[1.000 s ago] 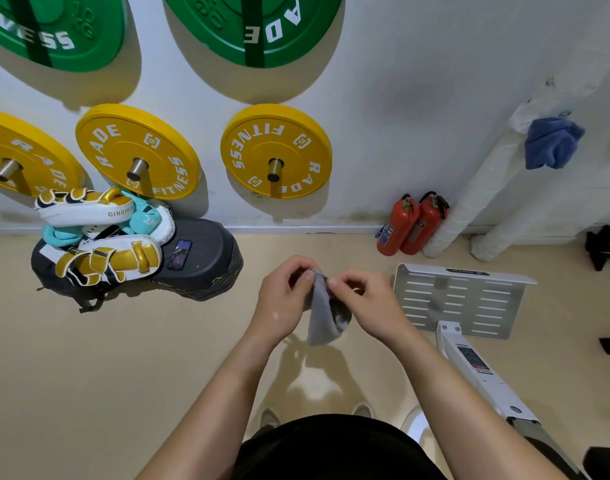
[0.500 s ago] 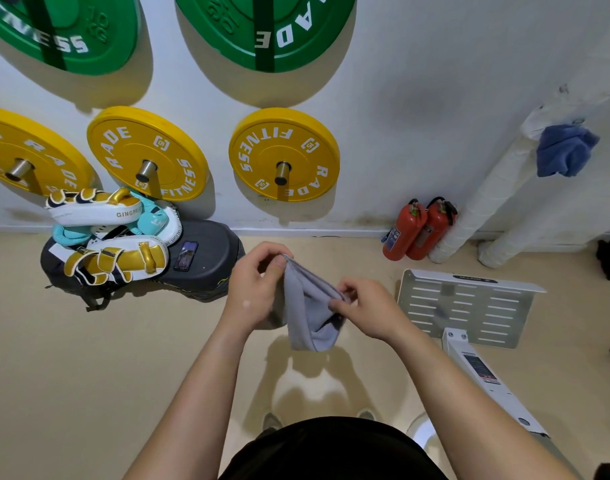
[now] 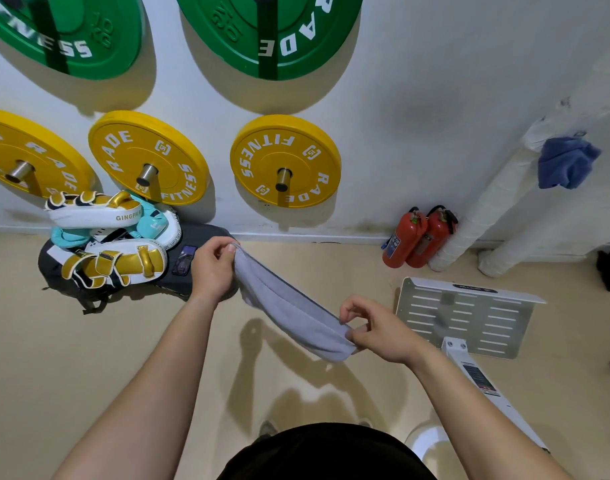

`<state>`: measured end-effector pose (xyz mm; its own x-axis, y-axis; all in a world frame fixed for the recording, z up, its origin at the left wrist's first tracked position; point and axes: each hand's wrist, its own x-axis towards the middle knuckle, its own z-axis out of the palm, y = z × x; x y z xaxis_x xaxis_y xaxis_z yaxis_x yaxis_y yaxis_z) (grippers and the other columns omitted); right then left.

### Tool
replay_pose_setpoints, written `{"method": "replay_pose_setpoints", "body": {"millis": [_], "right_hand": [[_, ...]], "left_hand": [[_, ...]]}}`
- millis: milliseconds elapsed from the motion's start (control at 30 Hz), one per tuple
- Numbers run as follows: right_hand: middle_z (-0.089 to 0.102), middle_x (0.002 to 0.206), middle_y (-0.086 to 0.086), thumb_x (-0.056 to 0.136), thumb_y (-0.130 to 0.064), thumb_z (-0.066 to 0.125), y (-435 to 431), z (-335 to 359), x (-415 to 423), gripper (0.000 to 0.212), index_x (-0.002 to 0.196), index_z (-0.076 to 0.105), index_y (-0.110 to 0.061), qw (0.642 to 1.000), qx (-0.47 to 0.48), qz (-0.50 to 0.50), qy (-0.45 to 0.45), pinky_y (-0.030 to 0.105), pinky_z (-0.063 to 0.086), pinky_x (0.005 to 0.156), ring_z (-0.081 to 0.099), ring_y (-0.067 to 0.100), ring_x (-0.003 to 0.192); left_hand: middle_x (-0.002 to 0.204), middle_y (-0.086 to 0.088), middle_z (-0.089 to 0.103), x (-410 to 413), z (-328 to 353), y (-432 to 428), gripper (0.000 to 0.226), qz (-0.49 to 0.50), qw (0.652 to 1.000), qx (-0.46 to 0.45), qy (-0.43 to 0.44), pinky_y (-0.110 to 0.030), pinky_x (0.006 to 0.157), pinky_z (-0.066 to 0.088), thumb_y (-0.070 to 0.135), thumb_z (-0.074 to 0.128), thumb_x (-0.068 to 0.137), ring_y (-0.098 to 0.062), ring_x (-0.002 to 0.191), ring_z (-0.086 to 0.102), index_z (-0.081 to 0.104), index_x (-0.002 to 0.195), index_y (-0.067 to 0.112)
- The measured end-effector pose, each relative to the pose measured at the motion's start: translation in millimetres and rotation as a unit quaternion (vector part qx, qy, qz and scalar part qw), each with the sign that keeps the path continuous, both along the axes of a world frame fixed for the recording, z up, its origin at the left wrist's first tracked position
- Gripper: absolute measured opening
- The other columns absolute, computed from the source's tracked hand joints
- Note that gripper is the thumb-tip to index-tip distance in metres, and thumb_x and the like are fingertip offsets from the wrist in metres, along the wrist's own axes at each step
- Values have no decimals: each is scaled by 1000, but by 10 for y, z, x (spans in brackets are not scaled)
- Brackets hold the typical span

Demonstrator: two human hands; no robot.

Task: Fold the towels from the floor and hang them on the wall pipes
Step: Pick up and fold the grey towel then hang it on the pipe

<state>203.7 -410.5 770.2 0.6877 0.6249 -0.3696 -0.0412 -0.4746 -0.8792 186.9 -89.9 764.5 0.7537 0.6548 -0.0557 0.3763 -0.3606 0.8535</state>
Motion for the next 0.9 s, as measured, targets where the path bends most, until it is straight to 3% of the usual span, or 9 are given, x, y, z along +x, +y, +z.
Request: {"method": "replay_pose_setpoints", "body": {"millis": [67, 167, 300, 367, 467, 567, 700, 800, 900], "right_hand": [[62, 79, -3, 83, 10, 51, 44, 40, -6, 24, 88, 66, -8, 1000, -21, -1, -6, 23, 51, 59, 47, 5, 45], [58, 53, -11, 80, 8, 46, 48, 4, 9, 34, 81, 74, -11, 998, -65, -6, -22, 35, 60, 70, 61, 6, 50], [70, 78, 6, 79, 5, 45, -20, -59, 20, 40, 67, 73, -21, 998, -66, -5, -16, 46, 59, 80, 70, 18, 73], [71, 82, 4, 75, -6, 50, -46, -35, 10, 30, 66, 72, -24, 998, -45, -25, -22, 45, 57, 82, 68, 23, 81], [69, 79, -1, 71, -17, 65, -56, 49, 13, 15, 59, 64, -25, 996, -15, -69, -56, 29, 51, 71, 65, 15, 80], [66, 69, -5, 70, -10, 83, -77, 59, 58, 30, 55, 57, -18, 986, -2, -127, -109, 16, 45, 61, 63, 6, 70], [49, 51, -12, 72, -9, 84, -162, 67, 251, 29, 66, 58, -21, 973, -9, -192, -130, 18, 37, 53, 41, 7, 50], [59, 65, -15, 78, -11, 80, -249, 136, 393, 21, 86, 71, -29, 966, -53, -160, -194, 15, 42, 64, 53, 3, 59], [63, 80, -15, 86, -11, 71, -321, 253, 556, 12, 86, 68, -23, 952, -85, -137, -260, 13, 40, 68, 57, 2, 77]], "left_hand": [[93, -1, 70, 97, -15, 29, 14, -2, 1000, 8, 7, -36, 86, 50, 14, 57, 97, -20, 90, 62, 71, 100, 14], [94, -1, 68, 231, 9, 24, 14, -7, 1000, 15, 8, -33, 85, 48, 15, 57, 97, -18, 89, 60, 71, 101, 14], [95, 1, 66, 361, 34, 43, 15, 1, 1000, 26, 12, -30, 84, 45, 17, 57, 98, -18, 93, 58, 71, 103, 17], [95, 1, 66, 387, 18, 76, 14, 6, 1000, 26, 17, -33, 87, 47, 18, 57, 98, -20, 93, 59, 71, 102, 18], [93, -1, 69, 412, -12, 83, 11, 2, 999, 24, 25, -35, 87, 48, 19, 59, 96, -21, 91, 61, 70, 96, 23], [95, -4, 70, 425, -10, 29, 11, 7, 1000, 7, 21, -33, 86, 47, 18, 59, 97, -21, 90, 61, 69, 96, 21], [95, 0, 69, 375, -17, -16, 13, 24, 999, -25, 17, -30, 83, 44, 18, 56, 98, -21, 93, 61, 69, 99, 18], [95, -1, 69, 329, 10, -69, 14, 17, 999, -31, 4, -30, 81, 44, 19, 55, 98, -20, 92, 62, 69, 101, 16], [100, -2, 68, 307, 104, -147, 14, 6, 999, -34, -25, -31, 84, 46, 20, 54, 99, -18, 94, 61, 66, 104, 15]]}}
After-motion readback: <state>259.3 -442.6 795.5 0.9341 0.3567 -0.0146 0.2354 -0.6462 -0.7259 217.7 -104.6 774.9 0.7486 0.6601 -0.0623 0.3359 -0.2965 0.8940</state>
